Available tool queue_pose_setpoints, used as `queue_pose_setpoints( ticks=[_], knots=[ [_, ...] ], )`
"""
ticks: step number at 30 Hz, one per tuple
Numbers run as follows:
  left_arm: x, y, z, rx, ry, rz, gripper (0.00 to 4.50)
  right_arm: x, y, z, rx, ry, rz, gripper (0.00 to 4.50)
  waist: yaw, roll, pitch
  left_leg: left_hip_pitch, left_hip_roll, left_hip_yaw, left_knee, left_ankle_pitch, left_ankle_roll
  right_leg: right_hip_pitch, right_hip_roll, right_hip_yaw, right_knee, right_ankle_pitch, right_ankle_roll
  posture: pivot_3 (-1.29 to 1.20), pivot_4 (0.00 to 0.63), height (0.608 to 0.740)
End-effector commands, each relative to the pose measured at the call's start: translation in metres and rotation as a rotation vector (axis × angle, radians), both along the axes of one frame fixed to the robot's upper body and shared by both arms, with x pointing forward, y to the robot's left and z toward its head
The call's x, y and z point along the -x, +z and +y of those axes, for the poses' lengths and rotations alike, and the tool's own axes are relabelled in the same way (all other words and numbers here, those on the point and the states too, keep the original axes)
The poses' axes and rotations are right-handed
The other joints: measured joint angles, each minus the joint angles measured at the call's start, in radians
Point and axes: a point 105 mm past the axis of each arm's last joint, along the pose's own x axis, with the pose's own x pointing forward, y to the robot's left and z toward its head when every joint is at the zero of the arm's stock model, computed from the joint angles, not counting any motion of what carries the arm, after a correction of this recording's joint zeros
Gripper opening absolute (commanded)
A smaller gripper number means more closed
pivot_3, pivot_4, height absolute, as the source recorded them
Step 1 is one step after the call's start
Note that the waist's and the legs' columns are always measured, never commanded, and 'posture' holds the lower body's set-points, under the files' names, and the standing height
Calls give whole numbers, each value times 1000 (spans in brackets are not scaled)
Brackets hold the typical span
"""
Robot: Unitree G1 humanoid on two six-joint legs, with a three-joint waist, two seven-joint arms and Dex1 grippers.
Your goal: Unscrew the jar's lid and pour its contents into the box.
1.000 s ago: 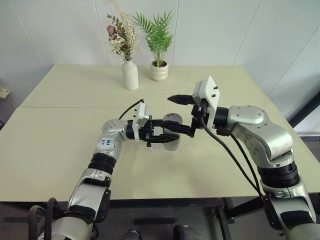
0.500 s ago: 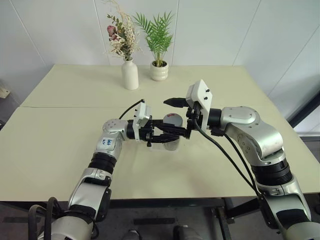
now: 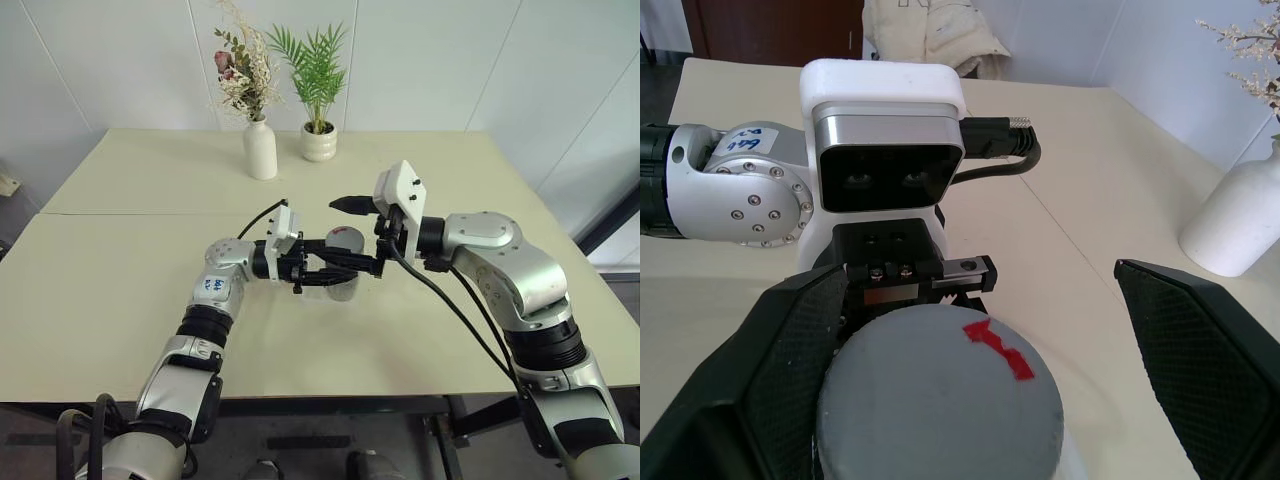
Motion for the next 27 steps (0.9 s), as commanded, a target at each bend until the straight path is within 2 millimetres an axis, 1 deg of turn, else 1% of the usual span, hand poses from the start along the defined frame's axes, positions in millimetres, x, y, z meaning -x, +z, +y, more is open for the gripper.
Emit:
queue_pose_setpoints(
  ticks=[1, 27],
  knots=[
    [2, 18, -2, 11, -18, -68, 2148, 1, 12, -11, -15, -31, -51, 4483, 0, 0, 0, 0, 0, 0, 0, 0, 0, 0, 0, 0, 0, 0, 0, 0, 150, 740],
    [2, 19, -2, 9, -17, -66, 2148, 4, 12, -35, 15, -109, -60, 4483, 0, 0, 0, 0, 0, 0, 0, 0, 0, 0, 0, 0, 0, 0, 0, 0, 150, 740]
  ],
)
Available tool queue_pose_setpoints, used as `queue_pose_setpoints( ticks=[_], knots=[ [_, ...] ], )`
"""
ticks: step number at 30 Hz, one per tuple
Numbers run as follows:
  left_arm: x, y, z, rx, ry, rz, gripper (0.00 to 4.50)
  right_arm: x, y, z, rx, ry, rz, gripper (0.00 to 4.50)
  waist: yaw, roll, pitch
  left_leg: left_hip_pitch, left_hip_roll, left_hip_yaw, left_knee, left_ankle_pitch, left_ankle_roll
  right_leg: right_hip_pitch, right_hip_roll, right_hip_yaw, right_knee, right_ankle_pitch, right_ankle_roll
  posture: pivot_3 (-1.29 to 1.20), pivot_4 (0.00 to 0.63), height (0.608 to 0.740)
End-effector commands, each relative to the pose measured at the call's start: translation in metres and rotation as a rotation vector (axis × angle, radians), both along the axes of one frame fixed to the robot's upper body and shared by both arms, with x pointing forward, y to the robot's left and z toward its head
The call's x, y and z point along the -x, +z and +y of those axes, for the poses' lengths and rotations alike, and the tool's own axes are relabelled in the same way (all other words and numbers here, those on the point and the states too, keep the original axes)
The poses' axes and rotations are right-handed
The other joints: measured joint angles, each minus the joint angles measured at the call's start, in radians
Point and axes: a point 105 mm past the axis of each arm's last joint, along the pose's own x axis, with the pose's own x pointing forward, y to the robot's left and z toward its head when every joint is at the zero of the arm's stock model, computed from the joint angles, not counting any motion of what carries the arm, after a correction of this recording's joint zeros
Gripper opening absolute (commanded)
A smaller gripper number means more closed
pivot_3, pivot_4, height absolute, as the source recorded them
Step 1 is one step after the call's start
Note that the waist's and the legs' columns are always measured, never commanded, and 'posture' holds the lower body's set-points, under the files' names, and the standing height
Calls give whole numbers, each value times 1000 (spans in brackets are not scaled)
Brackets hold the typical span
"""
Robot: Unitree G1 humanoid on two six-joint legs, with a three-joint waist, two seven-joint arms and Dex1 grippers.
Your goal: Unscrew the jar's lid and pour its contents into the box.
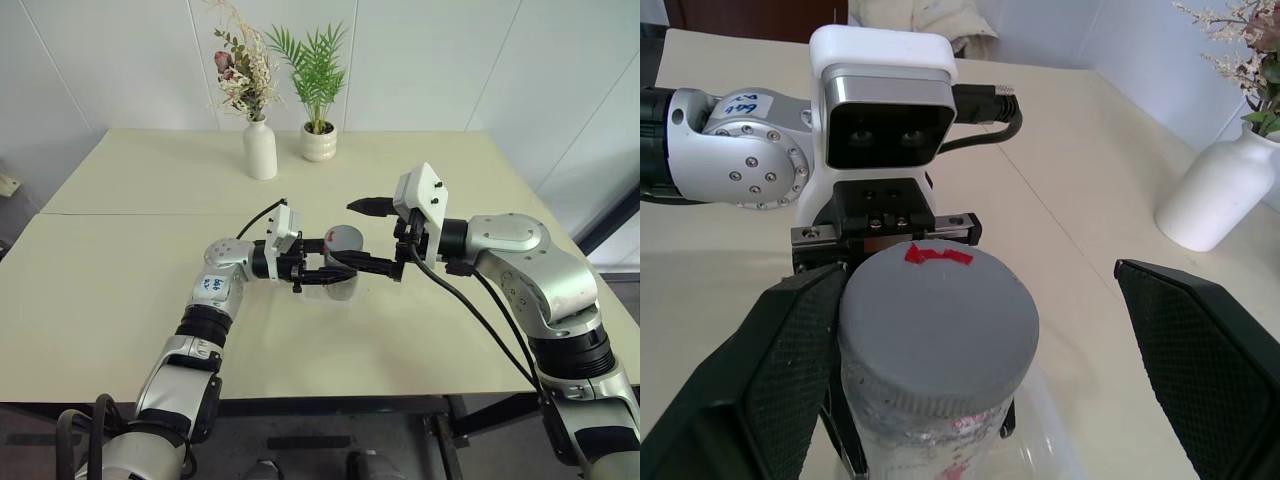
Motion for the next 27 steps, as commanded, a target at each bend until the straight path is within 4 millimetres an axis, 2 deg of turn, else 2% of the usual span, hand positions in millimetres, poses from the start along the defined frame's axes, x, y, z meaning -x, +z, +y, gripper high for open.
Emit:
queue_pose_setpoints(
  ticks=[1, 27],
  knots=[
    [3, 19, -3, 9, -30, -78, 2148, -3, 12, -16, -17, -67, -46, 4483, 0, 0, 0, 0, 0, 0, 0, 0, 0, 0, 0, 0, 0, 0, 0, 0, 150, 740],
    [4, 21, -2, 8, -37, -81, 2148, -6, 13, -38, -2, -145, -52, 4483, 0, 0, 0, 0, 0, 0, 0, 0, 0, 0, 0, 0, 0, 0, 0, 0, 150, 740]
  ],
)
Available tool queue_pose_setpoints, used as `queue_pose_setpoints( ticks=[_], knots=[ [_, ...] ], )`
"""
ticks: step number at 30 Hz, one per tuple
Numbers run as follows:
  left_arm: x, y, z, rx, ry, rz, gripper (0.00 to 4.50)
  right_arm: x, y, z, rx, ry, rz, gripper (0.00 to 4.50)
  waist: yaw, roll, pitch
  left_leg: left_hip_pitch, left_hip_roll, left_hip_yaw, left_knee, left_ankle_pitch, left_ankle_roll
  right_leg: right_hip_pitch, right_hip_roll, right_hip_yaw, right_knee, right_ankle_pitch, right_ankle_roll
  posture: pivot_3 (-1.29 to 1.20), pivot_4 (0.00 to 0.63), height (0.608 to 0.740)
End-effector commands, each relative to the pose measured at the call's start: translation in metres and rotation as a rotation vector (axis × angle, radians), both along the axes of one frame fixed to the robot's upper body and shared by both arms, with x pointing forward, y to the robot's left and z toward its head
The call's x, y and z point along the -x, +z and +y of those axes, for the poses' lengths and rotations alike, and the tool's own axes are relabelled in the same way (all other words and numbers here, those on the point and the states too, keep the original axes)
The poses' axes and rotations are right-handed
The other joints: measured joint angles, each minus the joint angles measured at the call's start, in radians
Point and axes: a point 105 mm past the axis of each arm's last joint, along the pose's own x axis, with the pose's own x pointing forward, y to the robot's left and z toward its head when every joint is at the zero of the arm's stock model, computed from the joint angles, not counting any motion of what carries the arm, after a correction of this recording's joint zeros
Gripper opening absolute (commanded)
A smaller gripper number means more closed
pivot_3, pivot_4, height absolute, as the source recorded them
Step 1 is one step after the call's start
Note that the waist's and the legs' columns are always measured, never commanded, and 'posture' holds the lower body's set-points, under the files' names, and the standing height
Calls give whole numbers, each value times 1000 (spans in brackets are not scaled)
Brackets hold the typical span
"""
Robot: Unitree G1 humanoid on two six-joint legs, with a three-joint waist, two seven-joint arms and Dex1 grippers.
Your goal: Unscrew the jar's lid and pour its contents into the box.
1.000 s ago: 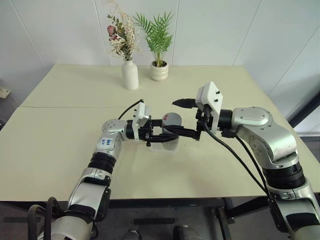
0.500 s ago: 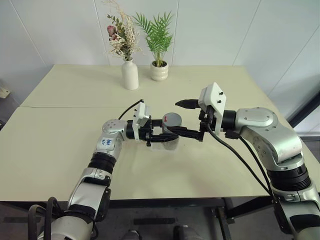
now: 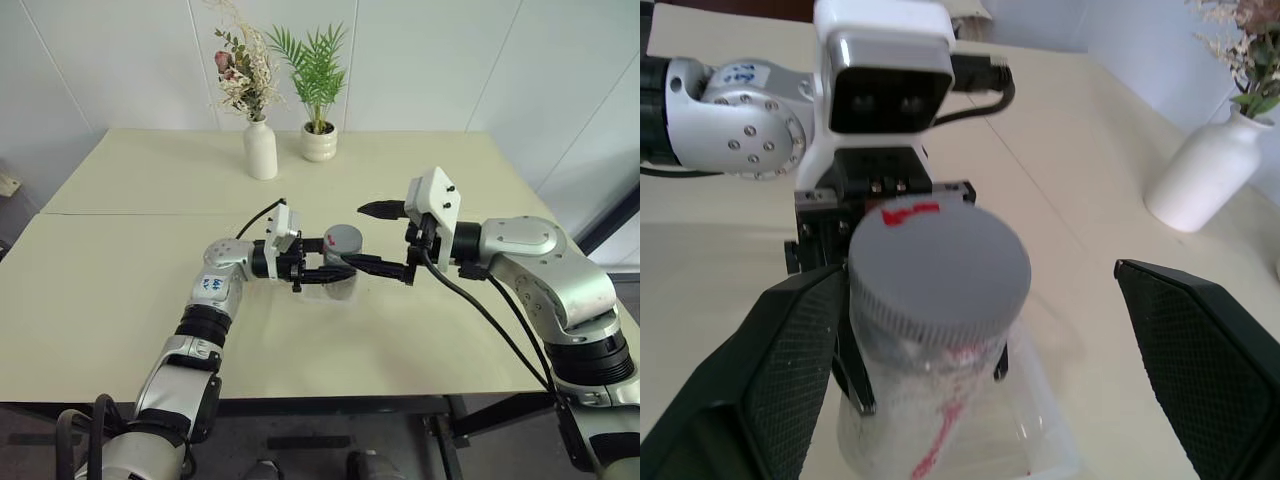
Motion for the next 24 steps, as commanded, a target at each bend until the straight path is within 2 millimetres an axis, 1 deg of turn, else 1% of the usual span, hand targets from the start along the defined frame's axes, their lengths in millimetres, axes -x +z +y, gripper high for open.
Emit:
queue_pose_setpoints(
  ticks=[1, 8, 13, 18, 21, 24],
  knots=[
    [6, 19, -4, 6, -49, -83, 2148, -7, 17, -21, -28, -101, -63, 4483, 0, 0, 0, 0, 0, 0, 0, 0, 0, 0, 0, 0, 0, 0, 0, 0, 150, 740],
    [6, 19, -4, 6, -51, -83, 2148, -7, 17, -26, -26, -117, -65, 4483, 0, 0, 0, 0, 0, 0, 0, 0, 0, 0, 0, 0, 0, 0, 0, 0, 150, 740],
    [6, 18, -4, 3, -52, -83, 2148, -2, 14, -24, -14, -95, -55, 4483, 0, 0, 0, 0, 0, 0, 0, 0, 0, 0, 0, 0, 0, 0, 0, 0, 150, 740],
    [5, 17, -3, 2, -45, -79, 2148, 21, 0, -18, 29, 7, 18, 4483, 1, 0, 0, 0, 0, 0, 0, 0, 0, 0, 0, 0, -1, 0, 0, 0, 150, 740],
    [4, 17, -3, 1, -42, -81, 2148, 27, -8, -18, 62, 18, 45, 4483, 0, 0, 0, 0, 0, 0, 0, 0, 0, 0, 0, 0, 0, 0, 0, 0, 150, 740],
    [4, 17, -3, -1, -42, -84, 2148, 31, -10, -18, 72, 28, 55, 4483, -1, 0, 0, 0, 0, 0, 1, 0, 0, 0, 0, 0, 0, 0, 0, 0, 150, 740]
  ],
)
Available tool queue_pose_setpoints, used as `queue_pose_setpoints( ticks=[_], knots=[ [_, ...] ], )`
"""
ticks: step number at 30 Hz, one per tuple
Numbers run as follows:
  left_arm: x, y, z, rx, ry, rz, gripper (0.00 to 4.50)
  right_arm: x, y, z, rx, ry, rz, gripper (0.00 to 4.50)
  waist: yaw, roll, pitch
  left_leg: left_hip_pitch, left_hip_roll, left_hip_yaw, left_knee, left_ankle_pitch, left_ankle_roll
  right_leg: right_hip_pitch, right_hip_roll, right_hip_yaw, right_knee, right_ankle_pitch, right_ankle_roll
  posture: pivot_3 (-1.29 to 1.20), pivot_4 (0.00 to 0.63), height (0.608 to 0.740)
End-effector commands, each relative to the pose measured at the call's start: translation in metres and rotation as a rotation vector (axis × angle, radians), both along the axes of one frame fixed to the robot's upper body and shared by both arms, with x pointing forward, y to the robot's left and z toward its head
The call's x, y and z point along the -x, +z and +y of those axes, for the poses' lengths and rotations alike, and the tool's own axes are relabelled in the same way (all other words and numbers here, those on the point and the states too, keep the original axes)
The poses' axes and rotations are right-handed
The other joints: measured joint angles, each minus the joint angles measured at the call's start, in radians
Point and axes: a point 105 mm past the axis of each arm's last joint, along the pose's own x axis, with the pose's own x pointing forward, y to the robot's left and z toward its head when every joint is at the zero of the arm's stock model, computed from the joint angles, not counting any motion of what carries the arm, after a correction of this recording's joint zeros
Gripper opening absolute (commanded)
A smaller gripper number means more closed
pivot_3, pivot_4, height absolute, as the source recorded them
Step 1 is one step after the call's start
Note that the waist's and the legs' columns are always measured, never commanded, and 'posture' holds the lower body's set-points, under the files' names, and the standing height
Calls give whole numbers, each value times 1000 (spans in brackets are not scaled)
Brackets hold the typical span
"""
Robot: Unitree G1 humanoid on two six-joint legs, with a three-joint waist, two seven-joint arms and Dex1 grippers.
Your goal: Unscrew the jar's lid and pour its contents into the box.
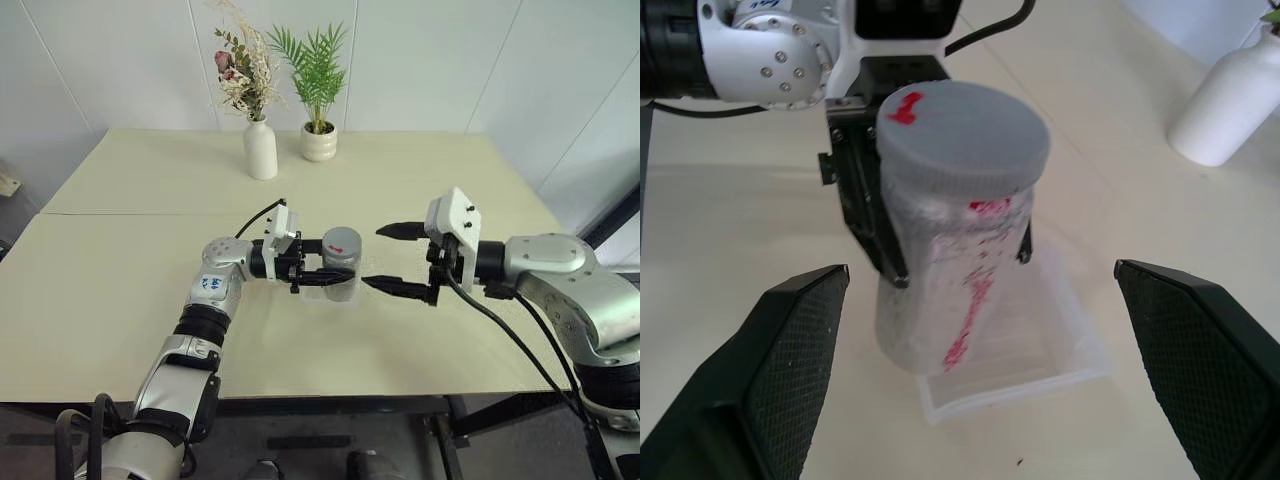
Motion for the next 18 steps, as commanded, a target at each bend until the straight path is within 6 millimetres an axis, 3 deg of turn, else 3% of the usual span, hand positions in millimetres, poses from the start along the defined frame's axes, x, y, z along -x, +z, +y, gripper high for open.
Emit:
queue_pose_setpoints(
  ticks=[1, 7, 18],
  knots=[
    [0, 18, -3, 11, -10, -72, 2148, 9, 10, 2, -4, 27, -43, 4483, 0, 0, 0, 0, 0, 0, 0, 0, 0, 0, 0, 0, 0, 0, 0, 0, 150, 740],
    [-1, 17, -5, 7, -14, -77, 2148, -2, 31, 15, -104, 4, -93, 4483, -1, 0, 0, 0, 0, 0, 0, 0, 0, 0, 1, 0, 1, 0, 0, 0, 150, 740],
    [-2, 18, -11, 15, -25, -83, 2148, -13, 41, 38, -214, 36, -70, 4483, 0, 0, 0, 0, 0, 0, 0, 0, 0, 0, 0, 0, 0, 0, 0, 0, 150, 740]
  ],
)
